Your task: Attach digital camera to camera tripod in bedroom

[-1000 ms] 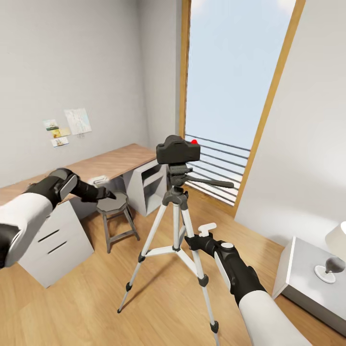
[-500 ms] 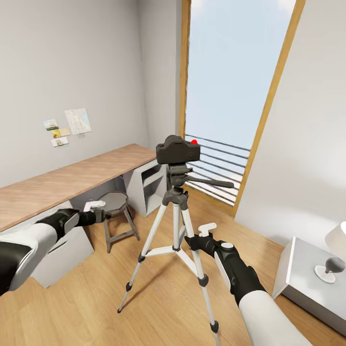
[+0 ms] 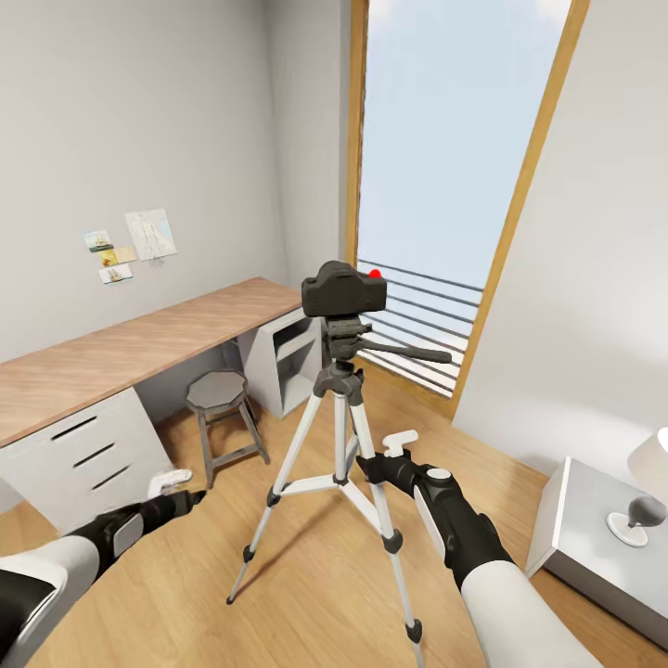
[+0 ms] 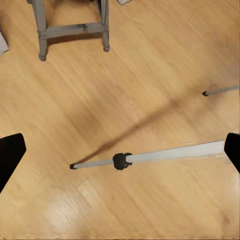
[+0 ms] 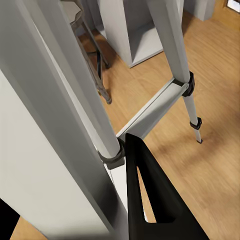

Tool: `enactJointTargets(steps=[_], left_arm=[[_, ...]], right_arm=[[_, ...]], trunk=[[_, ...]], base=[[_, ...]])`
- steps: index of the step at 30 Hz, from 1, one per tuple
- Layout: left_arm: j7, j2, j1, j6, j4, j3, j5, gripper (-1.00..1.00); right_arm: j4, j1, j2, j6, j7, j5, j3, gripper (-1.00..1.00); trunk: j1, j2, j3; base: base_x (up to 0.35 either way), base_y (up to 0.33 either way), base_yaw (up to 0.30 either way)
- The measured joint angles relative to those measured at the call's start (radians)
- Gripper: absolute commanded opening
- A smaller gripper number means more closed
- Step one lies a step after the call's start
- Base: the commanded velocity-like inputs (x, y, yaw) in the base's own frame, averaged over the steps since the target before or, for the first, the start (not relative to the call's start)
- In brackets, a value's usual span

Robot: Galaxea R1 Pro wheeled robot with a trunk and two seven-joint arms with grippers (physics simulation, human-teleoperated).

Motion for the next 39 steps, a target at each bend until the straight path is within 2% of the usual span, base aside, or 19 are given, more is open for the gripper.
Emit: enactJointTargets(steps=[4, 5, 10, 12, 16, 17, 21, 22, 23, 29, 31, 39], left_arm=[[0.067, -0.001, 0.079, -0.024, 0.000, 0.003, 0.013, 1.00], [0.114, 0.000, 0.112, -0.029, 0.000, 0.003, 0.022, 1.00], [0.232, -0.001, 0.203, -0.033, 0.000, 0.004, 0.053, 1.00], [0.282, -0.003, 0.279, -0.034, 0.001, 0.005, 0.079, 1.00], [0.301, -0.010, 0.348, -0.038, 0.000, 0.005, 0.100, 1.00], [0.306, -0.021, 0.378, -0.038, 0.001, 0.006, 0.107, 1.00], [0.316, -0.065, 0.434, -0.038, 0.001, 0.006, 0.114, 1.00], [0.320, -0.086, 0.458, -0.040, 0.001, 0.006, 0.116, 1.00], [0.321, -0.097, 0.471, -0.041, 0.001, 0.006, 0.116, 1.00], [0.326, -0.136, 0.522, -0.037, 0.001, 0.006, 0.118, 1.00], [0.327, -0.153, 0.554, -0.034, 0.001, 0.006, 0.119, 1.00], [0.328, -0.170, 0.605, -0.033, 0.002, 0.007, 0.120, 1.00]], right_arm=[[0.000, 0.000, 0.000, 0.000, 0.000, 0.000, 0.000, -1.00], [0.000, 0.000, 0.000, 0.000, 0.000, 0.000, 0.000, -1.00], [0.000, 0.000, 0.000, 0.000, 0.001, 0.000, 0.000, -1.00], [0.000, 0.000, -0.001, 0.002, 0.001, -0.001, 0.000, -1.00], [-0.001, 0.000, -0.001, 0.002, 0.001, -0.002, 0.000, -1.00], [-0.001, 0.000, 0.000, 0.003, 0.001, -0.001, 0.000, -1.00], [-0.001, 0.000, -0.001, 0.003, 0.001, -0.001, 0.000, -1.00], [-0.001, 0.000, -0.001, 0.003, 0.001, -0.001, 0.000, -1.00], [-0.001, 0.000, -0.001, 0.003, 0.001, -0.001, 0.000, -1.00], [-0.001, 0.000, -0.001, 0.004, 0.003, 0.000, -0.001, -1.00], [-0.002, 0.000, -0.001, 0.004, 0.004, 0.001, -0.002, -1.00], [-0.001, 0.000, -0.002, 0.003, 0.006, 0.001, -0.002, -1.00]], trunk=[[0.000, 0.000, 0.000], [0.000, 0.000, 0.000], [0.000, 0.000, 0.000], [0.000, 0.000, 0.000], [0.000, 0.000, 0.000], [0.000, 0.000, 0.000], [0.000, 0.000, 0.000], [0.000, 0.000, 0.000], [0.000, 0.000, 0.000], [0.000, 0.000, 0.000], [0.000, 0.000, 0.000], [0.000, 0.000, 0.000]], base=[[0.000, 0.000, 0.000], [0.000, 0.000, 0.000], [0.000, 0.000, 0.000], [0.000, 0.000, 0.000], [0.000, 0.000, 0.000], [0.000, 0.000, 0.000], [0.000, 0.000, 0.000], [0.000, 0.000, 0.000], [0.000, 0.000, 0.000], [0.000, 0.000, 0.000], [0.000, 0.000, 0.000], [0.000, 0.000, 0.000]])
